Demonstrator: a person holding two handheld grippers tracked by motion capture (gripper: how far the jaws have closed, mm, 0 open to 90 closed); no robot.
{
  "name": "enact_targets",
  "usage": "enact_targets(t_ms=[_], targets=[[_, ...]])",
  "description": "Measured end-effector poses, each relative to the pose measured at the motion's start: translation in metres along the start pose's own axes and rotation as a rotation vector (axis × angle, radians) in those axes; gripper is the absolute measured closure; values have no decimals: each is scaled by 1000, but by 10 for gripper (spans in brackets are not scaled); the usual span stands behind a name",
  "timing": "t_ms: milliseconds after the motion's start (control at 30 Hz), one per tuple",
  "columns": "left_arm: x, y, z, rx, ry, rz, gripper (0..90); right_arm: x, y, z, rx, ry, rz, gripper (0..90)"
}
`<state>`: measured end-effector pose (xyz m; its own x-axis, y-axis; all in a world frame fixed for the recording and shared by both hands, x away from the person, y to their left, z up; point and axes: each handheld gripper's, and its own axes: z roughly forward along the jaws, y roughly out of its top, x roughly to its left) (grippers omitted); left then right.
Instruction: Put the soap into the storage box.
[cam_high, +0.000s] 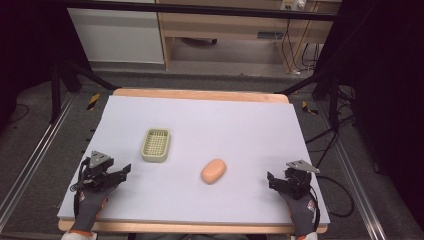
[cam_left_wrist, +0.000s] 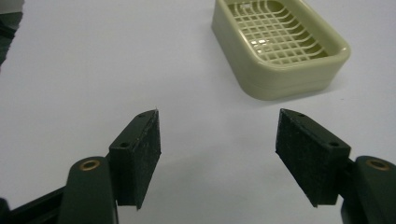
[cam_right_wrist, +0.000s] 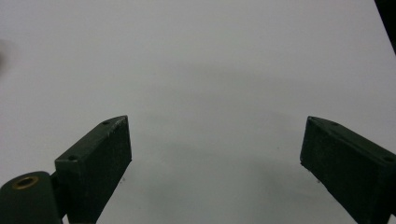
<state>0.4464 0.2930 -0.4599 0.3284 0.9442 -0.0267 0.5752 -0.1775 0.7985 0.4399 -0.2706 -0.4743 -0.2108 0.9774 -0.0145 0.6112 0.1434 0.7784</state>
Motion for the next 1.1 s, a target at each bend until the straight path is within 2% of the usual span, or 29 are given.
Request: enact_targets(t_ms=[67, 100, 200, 333, 900, 1100], targets=[[-2, 0, 1, -2, -9, -3, 299, 0, 0, -1, -2, 1, -2, 89], [-6, 1, 0, 3, -21, 8, 298, 0, 0, 0, -1, 3, -2, 84], [-10, 2, 0, -5, -27, 3, 298, -1, -1, 0, 5, 6, 4, 83], [-16, 3, -1, -11, -39, 16, 297, -1, 0, 1, 7, 9, -2, 81], [-52, 10, 2, -9, -108, 99, 281, 3, 0, 2, 19, 18, -13, 75], [-63, 12, 4, -8, -124, 116, 281, 4, 0, 2, 17, 22, -17, 75]])
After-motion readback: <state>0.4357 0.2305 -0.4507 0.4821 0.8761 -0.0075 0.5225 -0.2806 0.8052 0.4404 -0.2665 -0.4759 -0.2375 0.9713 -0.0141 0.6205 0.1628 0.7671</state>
